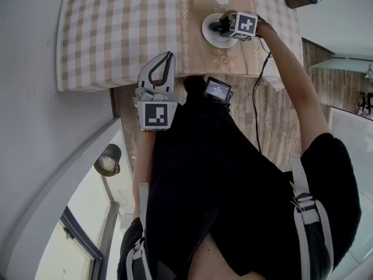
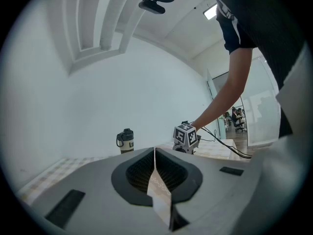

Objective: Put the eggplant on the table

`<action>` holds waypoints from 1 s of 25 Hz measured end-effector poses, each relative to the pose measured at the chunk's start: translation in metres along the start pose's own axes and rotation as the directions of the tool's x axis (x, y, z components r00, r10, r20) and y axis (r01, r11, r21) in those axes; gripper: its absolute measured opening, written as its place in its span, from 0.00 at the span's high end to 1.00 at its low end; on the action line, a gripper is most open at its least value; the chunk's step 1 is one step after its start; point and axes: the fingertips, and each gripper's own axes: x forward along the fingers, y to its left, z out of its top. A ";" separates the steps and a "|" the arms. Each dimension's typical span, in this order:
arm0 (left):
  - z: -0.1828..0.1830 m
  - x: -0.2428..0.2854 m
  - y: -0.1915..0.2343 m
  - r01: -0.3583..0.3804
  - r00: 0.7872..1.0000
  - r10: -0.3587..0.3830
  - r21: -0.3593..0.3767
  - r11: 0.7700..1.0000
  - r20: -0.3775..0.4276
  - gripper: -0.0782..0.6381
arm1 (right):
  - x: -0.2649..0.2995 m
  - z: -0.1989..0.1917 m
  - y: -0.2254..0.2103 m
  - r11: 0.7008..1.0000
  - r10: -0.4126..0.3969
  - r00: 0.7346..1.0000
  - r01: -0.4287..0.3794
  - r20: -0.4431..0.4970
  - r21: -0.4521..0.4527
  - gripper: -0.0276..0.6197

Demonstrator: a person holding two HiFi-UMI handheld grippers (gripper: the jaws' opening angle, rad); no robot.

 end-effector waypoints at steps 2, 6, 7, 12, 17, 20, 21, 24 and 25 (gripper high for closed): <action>-0.001 0.000 0.001 -0.003 1.000 0.003 0.000 1.000 -0.001 0.88 | 0.001 0.001 0.000 1.000 0.001 1.000 -0.001 0.007 0.001 0.64; 0.001 0.000 0.003 -0.001 1.000 0.001 0.008 1.000 -0.006 0.88 | 0.001 0.001 -0.001 1.000 0.003 1.000 -0.003 0.006 -0.004 0.64; 0.002 0.000 0.003 -0.004 1.000 0.004 0.008 1.000 -0.002 0.88 | 0.001 0.000 -0.002 1.000 0.002 1.000 -0.002 0.005 0.000 0.63; 0.001 -0.004 0.006 -0.016 1.000 0.016 0.008 1.000 -0.005 0.88 | 0.000 -0.001 -0.004 1.000 -0.007 0.999 0.007 0.032 0.009 0.59; -0.001 -0.005 0.006 -0.022 1.000 0.022 -0.004 1.000 -0.005 0.88 | -0.003 -0.002 -0.007 0.999 -0.042 0.997 0.041 0.072 0.026 0.55; 0.000 -0.005 0.004 -0.017 1.000 0.017 -0.001 1.000 -0.004 0.88 | -0.003 -0.002 0.000 0.999 -0.021 0.997 0.019 0.078 0.038 0.55; 0.000 -0.005 0.003 -0.015 1.000 0.015 0.001 1.000 -0.002 0.88 | -0.002 -0.001 0.003 0.999 -0.013 0.997 0.011 0.078 0.037 0.53; 0.002 -0.004 0.000 -0.010 1.000 0.010 0.006 1.000 -0.001 0.88 | -0.001 0.000 0.010 1.000 0.007 0.997 -0.009 0.081 0.029 0.47; 0.002 -0.004 -0.001 -0.008 1.000 0.008 0.005 1.000 -0.006 0.88 | -0.002 0.000 0.012 1.000 0.010 0.997 -0.012 0.083 0.028 0.47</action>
